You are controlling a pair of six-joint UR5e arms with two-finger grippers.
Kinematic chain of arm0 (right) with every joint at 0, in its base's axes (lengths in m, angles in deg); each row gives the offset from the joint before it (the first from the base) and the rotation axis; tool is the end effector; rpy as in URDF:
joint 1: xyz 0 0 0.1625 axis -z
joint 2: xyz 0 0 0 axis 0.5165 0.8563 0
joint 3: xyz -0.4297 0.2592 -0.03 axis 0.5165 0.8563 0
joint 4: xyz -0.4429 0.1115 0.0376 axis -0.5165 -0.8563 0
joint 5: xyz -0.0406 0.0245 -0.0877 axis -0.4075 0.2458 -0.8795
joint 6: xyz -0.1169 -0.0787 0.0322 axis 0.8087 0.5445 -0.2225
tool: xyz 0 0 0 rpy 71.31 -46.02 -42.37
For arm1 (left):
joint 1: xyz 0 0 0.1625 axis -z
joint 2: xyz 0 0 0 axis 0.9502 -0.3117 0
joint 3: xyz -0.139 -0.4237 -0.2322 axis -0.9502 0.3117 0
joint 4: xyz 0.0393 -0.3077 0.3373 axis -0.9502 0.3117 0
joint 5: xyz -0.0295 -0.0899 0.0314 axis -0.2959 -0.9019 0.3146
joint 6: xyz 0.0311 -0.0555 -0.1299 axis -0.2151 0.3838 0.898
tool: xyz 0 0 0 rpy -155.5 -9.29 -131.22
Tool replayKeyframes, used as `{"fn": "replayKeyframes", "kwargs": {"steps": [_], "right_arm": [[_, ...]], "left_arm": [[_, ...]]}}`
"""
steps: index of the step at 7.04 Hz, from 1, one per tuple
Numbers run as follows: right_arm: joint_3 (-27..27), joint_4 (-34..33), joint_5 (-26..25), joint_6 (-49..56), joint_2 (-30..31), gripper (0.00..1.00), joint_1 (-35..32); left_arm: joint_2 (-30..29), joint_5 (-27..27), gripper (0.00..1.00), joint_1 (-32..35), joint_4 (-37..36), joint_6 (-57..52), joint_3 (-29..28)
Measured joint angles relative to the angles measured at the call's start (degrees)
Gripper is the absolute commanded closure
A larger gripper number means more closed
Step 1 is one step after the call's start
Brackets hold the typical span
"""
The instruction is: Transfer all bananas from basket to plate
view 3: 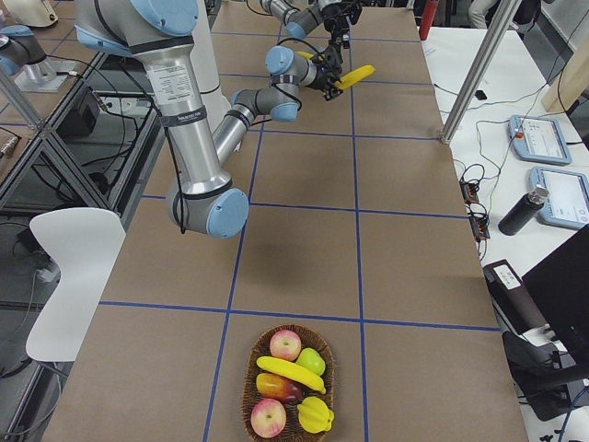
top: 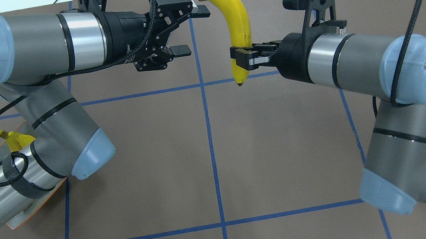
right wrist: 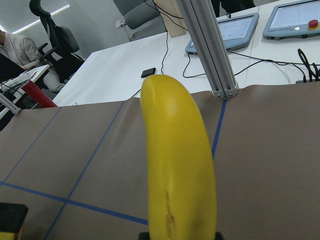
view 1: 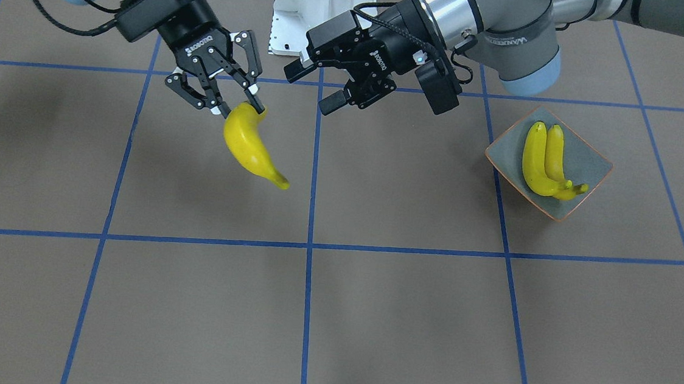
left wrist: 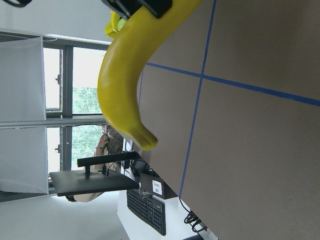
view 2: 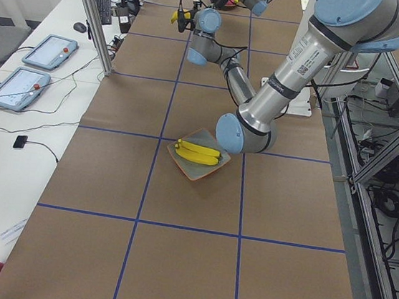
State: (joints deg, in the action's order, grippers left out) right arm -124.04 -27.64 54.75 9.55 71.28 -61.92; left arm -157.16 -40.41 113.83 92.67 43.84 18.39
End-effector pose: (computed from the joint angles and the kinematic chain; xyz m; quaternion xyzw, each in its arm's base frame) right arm -0.4655 -0.4545 0.2119 0.3692 -0.5790 0.0719 0.7234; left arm 0.4866 -0.5459 0.1012 0.0426 0.7942 -0.1729 0.5810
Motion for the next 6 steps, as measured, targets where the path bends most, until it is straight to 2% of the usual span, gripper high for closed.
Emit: {"fn": "replayKeyframes", "kwargs": {"steps": [3,5,6], "right_arm": [[-0.18,-2.21,-10.58,-0.11,-2.67,1.0,7.51],[-0.25,-2.96,-14.72,-0.1,-3.65,1.0,10.01],[-0.28,-3.07,-16.17,-0.07,-4.03,1.0,10.92]], "left_arm": [[0.4,3.23,0.0,-0.25,0.32,2.02,-0.15],[0.53,5.05,0.0,-0.7,0.39,2.06,-0.53],[0.58,6.45,0.04,-1.23,0.43,2.05,-0.6]]}}
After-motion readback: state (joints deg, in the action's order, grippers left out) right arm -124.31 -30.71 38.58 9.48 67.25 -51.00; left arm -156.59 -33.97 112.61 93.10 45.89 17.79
